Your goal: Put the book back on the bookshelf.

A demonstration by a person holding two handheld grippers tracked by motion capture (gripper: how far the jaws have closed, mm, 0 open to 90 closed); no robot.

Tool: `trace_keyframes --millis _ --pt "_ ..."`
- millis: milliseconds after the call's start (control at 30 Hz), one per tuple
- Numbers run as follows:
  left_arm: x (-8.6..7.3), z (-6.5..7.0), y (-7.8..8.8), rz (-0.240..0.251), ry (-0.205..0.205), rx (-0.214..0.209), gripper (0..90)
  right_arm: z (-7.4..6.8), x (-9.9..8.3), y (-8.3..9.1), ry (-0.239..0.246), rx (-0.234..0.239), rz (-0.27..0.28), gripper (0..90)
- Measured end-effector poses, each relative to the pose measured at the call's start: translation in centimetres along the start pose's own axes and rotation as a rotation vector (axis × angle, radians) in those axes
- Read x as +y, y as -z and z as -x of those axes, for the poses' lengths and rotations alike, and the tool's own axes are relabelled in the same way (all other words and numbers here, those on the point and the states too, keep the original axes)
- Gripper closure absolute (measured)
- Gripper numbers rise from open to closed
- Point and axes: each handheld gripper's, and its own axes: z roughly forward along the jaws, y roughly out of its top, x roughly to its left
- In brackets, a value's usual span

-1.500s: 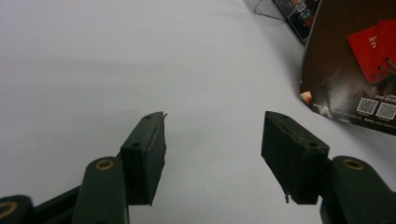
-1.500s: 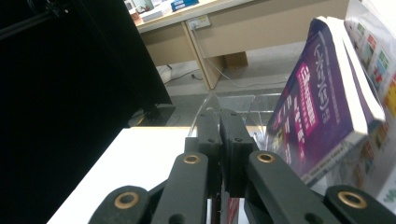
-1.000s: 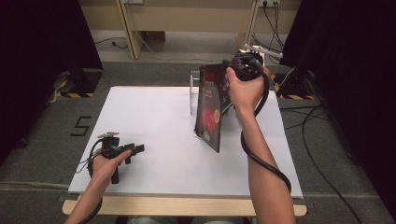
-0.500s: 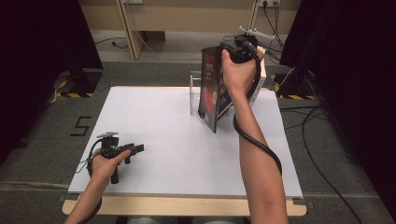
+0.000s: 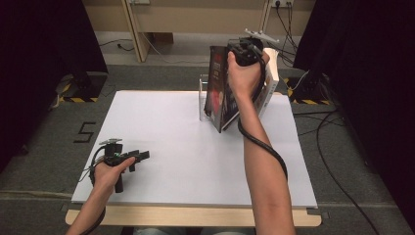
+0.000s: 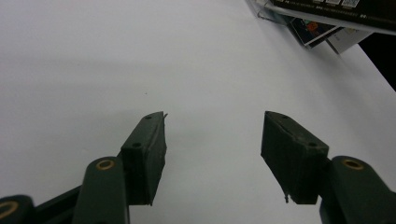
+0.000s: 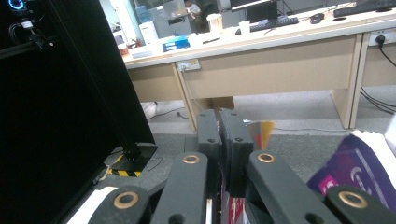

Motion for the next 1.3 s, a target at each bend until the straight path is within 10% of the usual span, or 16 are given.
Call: trace_keyframes --millis 667,1300 --pt "0.0 0.5 -0.1 0.005 -0.002 -0.003 39.0 3.5 -4.6 9.2 0.026 0.043 -0.076 87.4" --pt "0.1 1.0 -0.2 0.003 -0.01 -0.009 39.0 5.6 -6.4 11.3 0.013 0.016 -0.146 86.3"
